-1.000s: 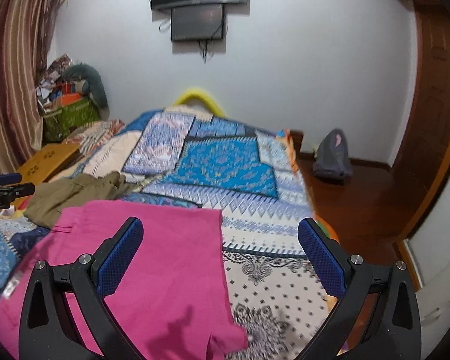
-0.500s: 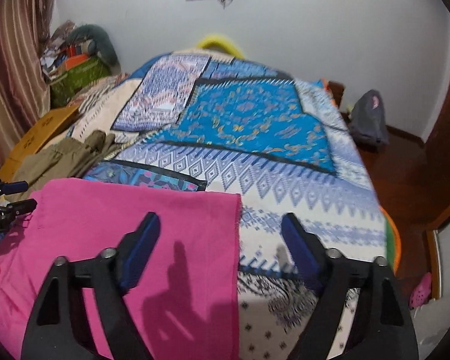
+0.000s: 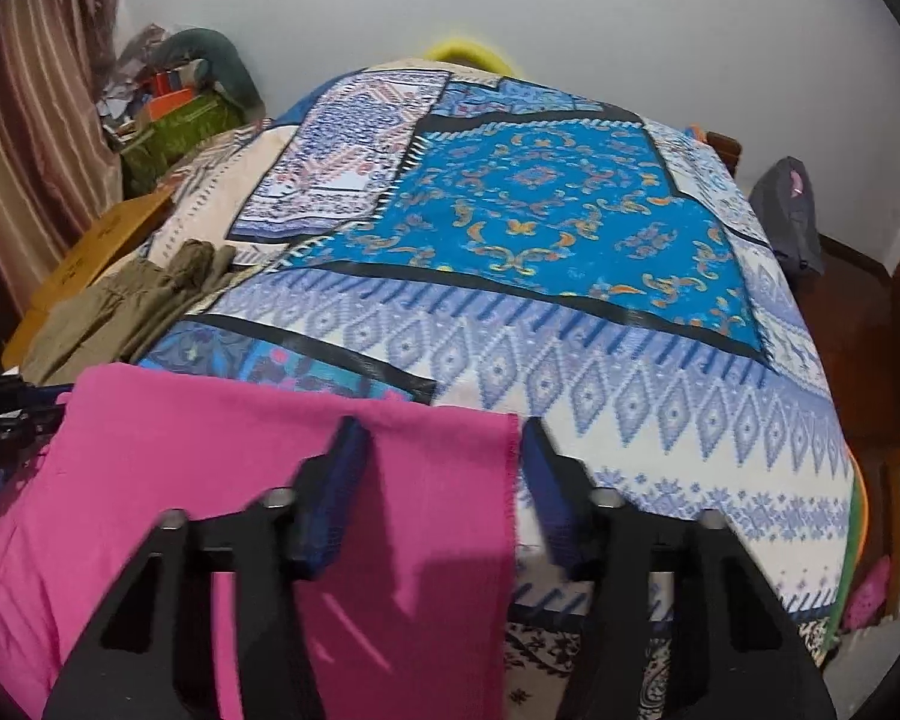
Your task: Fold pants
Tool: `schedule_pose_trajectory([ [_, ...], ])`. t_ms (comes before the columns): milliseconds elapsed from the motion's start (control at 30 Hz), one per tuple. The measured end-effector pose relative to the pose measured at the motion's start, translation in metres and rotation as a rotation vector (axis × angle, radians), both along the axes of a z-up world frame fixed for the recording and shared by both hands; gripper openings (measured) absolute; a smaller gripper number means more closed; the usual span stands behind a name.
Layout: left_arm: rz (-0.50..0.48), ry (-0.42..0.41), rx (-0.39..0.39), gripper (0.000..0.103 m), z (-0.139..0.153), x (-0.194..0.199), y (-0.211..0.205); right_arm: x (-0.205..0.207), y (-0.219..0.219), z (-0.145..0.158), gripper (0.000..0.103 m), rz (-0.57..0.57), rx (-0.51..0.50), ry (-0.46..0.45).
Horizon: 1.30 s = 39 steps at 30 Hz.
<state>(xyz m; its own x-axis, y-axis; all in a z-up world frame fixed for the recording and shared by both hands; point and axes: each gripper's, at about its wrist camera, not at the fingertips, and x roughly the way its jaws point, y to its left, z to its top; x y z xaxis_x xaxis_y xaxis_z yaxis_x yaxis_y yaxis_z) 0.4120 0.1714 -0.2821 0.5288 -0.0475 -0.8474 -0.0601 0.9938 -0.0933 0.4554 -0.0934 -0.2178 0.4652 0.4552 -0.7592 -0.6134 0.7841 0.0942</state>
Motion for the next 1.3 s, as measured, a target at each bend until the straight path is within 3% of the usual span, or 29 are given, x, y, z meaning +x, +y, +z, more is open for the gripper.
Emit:
schedule_pose_trajectory([
  [100, -0.007, -0.012, 0.062, 0.015, 0.009, -0.003, -0.007, -0.003, 0.001, 0.003, 0.007, -0.011, 0.011, 0.009],
  [300, -0.001, -0.083, 0.154, 0.012, 0.038, -0.01, -0.012, -0.009, -0.001, 0.025, 0.005, -0.047, 0.046, -0.036],
  [733, -0.015, -0.24, 0.16, 0.012, 0.131, -0.029, -0.019, -0.041, -0.012, 0.111, 0.004, -0.064, 0.142, -0.158],
  [1000, -0.066, -0.263, 0.162, 0.012, 0.168, -0.078, -0.04, -0.099, -0.039, 0.142, 0.004, -0.064, 0.171, -0.186],
  [1300, -0.139, -0.277, 0.142, 0.012, 0.186, -0.155, -0.071, -0.165, -0.079, 0.155, 0.004, -0.089, 0.209, -0.172],
])
